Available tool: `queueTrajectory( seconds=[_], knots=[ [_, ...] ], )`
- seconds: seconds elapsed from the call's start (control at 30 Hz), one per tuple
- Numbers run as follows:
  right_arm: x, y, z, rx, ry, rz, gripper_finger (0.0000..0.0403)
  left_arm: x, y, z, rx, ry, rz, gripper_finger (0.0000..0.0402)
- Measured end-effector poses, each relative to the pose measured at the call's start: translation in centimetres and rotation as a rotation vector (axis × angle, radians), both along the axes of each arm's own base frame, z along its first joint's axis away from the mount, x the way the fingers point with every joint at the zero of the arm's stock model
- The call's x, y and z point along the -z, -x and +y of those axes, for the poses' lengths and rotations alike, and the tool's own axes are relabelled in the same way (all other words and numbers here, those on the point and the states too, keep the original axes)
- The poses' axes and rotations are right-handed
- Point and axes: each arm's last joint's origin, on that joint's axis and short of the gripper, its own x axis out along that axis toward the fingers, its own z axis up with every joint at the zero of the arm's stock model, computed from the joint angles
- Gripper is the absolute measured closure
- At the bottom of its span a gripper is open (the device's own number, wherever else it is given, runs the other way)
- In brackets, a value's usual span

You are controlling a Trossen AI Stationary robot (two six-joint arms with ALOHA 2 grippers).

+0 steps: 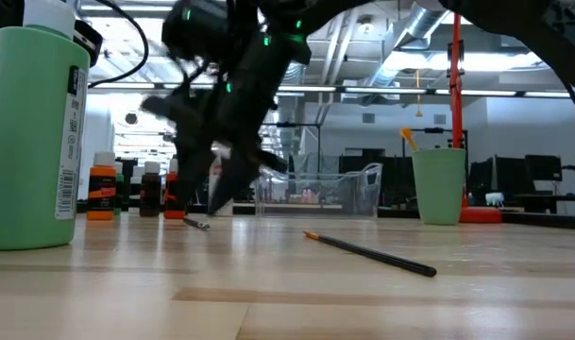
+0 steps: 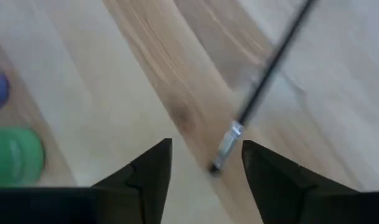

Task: Pick & Place Paint Supplies
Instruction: Put the silver paint brush into the green cup

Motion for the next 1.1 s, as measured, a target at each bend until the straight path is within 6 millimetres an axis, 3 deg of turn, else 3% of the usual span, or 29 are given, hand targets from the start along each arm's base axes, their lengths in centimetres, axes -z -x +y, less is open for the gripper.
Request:
queueTrajectory(
  seconds=[0.17,0.37,0.77,1.1],
  knots=[
    [1.3,-0.1,0.0,0.000,-0.002,0.026,0.0210,0.0,0.0,0.0,0.000,0.000,-0.001,0.0400],
    [1.4,0.3,0.6,-0.015,0.010,0.061,0.0234,0.0,0.0,0.0,0.000,0.000,0.000,0.0400],
    [1.7,1.0,0.3,-0.027,0.021,0.150,0.0394,0.0,0.0,0.0,0.000,0.000,0.000,0.0400],
    [0.9,2.6,-0.4,-0.046,-0.048,0.293,0.0401,0.0,0.0,0.0,0.000,0.000,0.000,0.0400]
  ],
)
